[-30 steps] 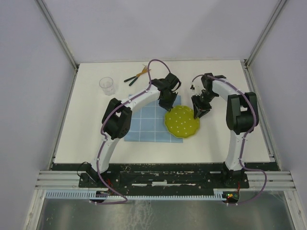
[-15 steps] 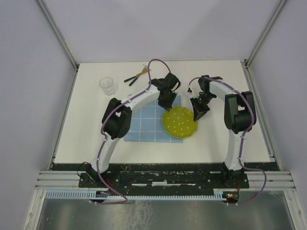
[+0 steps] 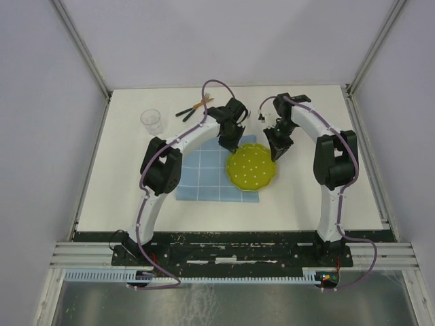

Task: Set the dinner table for one person
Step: Pick up the plate at the center of the board, then place the plate on the napkin.

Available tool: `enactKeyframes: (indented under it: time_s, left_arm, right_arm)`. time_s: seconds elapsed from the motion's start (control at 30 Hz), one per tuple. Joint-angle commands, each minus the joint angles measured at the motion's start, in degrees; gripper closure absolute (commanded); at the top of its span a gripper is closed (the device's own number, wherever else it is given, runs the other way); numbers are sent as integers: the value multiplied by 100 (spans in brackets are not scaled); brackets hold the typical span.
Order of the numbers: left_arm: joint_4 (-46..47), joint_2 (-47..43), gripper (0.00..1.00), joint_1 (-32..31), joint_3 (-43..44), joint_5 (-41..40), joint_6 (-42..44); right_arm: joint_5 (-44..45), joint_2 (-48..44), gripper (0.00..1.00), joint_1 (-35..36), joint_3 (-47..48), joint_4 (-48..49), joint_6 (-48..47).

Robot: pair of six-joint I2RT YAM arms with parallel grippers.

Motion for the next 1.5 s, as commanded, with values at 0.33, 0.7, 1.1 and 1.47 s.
enactKeyframes:
  time_s: [0.33,0.7,1.1,1.47]
  left_arm:
    - [-408,-1068,97,348,-159,445,359]
    - [-725,-1117,97,723,-112,392,598]
    - [-775,-908,97,1001,-353,234,909]
    - [-187,-782,97,1199,-976,1,1099]
  right_arm:
    - [-376,976,98,1389,1643,-324,404]
    - [-473,1659,98,1664,2983,-485,527]
    - [-555,2150,98,1883,3585,-461,522]
    - [-394,2271,98,1986,3691,-337,466]
